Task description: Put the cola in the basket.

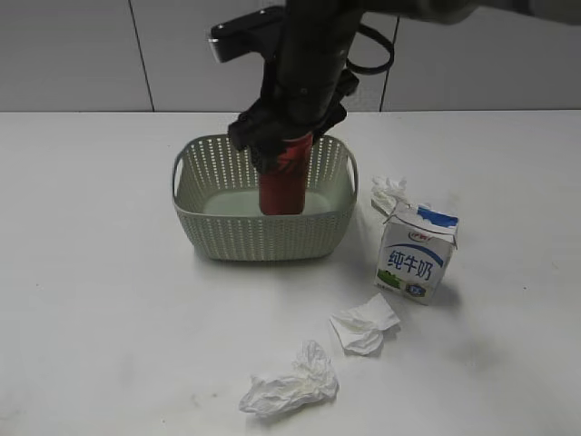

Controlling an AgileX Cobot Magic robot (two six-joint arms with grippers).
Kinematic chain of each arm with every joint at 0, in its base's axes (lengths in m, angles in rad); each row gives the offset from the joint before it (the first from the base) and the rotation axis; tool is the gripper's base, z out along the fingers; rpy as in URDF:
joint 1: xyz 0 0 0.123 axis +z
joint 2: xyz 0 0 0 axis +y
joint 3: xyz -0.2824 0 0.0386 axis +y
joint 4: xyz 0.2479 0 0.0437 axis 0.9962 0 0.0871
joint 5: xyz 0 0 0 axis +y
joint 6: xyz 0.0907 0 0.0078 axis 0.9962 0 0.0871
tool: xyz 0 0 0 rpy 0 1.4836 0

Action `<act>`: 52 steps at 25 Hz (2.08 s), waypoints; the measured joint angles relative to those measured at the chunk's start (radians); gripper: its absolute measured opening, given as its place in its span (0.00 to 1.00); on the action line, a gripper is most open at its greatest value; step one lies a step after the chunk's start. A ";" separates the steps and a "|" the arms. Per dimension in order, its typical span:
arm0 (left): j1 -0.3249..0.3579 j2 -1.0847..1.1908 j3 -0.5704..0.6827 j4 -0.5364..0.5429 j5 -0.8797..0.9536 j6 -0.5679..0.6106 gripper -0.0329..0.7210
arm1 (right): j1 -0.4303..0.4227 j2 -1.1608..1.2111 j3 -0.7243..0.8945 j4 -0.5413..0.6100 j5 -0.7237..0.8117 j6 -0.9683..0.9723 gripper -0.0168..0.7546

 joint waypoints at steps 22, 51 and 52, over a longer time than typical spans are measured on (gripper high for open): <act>0.000 0.000 0.000 0.000 0.000 0.000 0.35 | 0.000 0.065 -0.117 -0.003 0.029 -0.001 0.87; 0.000 0.000 0.000 0.000 0.000 0.000 0.35 | -0.646 -0.385 0.126 0.086 0.227 -0.041 0.82; 0.000 0.000 0.000 0.000 0.000 0.000 0.35 | -0.644 -0.433 0.198 0.094 0.227 -0.055 0.81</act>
